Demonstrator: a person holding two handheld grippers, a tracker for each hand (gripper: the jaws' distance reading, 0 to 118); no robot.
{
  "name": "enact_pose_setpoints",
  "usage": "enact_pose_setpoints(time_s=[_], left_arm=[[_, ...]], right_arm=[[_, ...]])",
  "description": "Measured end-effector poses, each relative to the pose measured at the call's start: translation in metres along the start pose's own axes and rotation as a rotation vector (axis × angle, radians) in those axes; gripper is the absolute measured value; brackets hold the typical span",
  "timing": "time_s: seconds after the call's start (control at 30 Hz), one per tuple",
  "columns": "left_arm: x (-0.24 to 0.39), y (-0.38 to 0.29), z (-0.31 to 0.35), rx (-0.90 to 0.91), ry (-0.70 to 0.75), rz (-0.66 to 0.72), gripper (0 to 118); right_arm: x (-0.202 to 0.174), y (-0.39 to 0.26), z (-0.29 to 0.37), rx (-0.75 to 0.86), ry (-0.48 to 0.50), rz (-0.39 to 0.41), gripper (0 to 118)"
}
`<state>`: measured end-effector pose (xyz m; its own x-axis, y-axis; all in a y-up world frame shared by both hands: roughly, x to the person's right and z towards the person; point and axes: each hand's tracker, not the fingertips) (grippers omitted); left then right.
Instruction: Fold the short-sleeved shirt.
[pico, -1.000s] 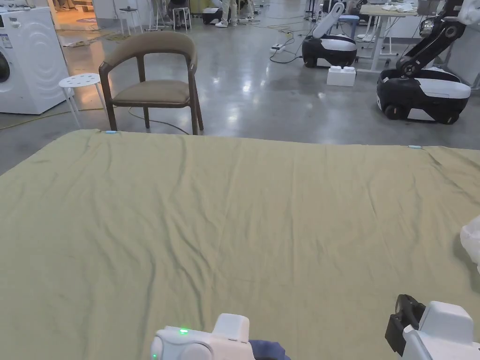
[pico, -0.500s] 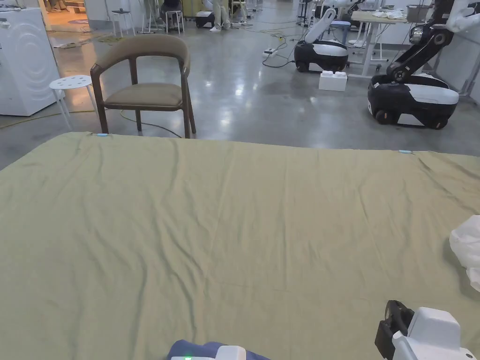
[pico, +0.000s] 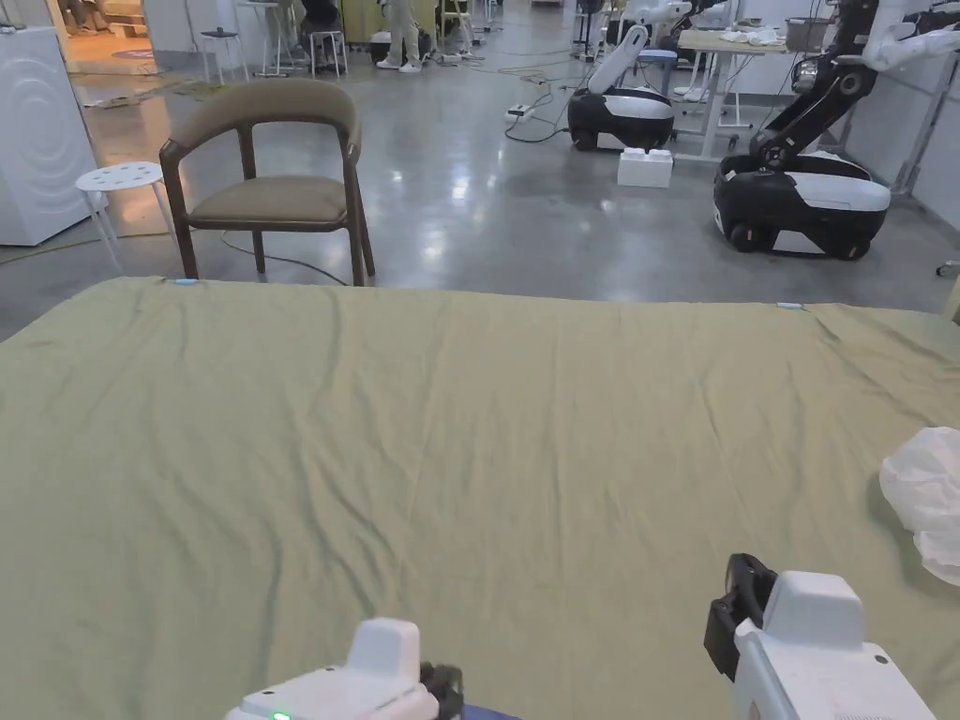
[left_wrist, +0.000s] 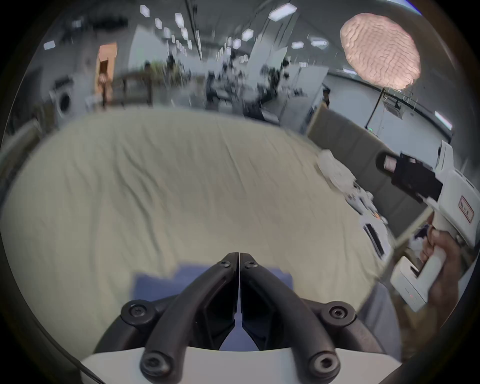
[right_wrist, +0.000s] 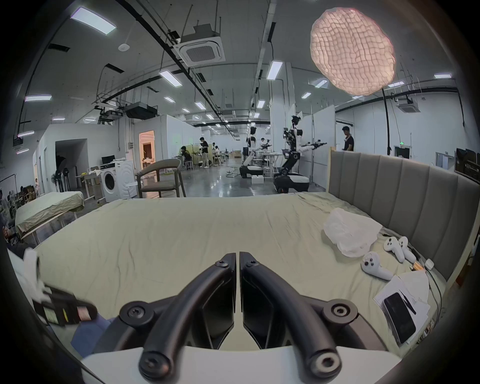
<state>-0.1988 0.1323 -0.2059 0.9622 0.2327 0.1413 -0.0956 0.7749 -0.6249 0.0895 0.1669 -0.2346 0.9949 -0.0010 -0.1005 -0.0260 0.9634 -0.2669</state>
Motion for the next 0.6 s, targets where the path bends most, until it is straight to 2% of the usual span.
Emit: enact_pose_setpoints(time_s=[0.17, 0.33, 0.47, 0.6], left_arm=[[-0.011, 0.031, 0.031, 0.302, 0.232, -0.094, 3], [-0.021, 0.051, 0.049, 0.495, 0.44, -0.15, 3], [-0.028, 0.058, 0.06, 0.603, 0.532, -0.156, 4], [-0.035, 0.057, 0.069, 0.629, 0.54, -0.146, 4]], right_arm=[[-0.02, 0.015, -0.004, 0.056, 0.005, 0.027, 1], [-0.032, 0.033, -0.003, 0.128, -0.004, 0.033, 1], [-0.039, 0.045, 0.001, 0.184, -0.01, 0.05, 1], [-0.042, 0.052, 0.007, 0.218, -0.016, 0.067, 1]])
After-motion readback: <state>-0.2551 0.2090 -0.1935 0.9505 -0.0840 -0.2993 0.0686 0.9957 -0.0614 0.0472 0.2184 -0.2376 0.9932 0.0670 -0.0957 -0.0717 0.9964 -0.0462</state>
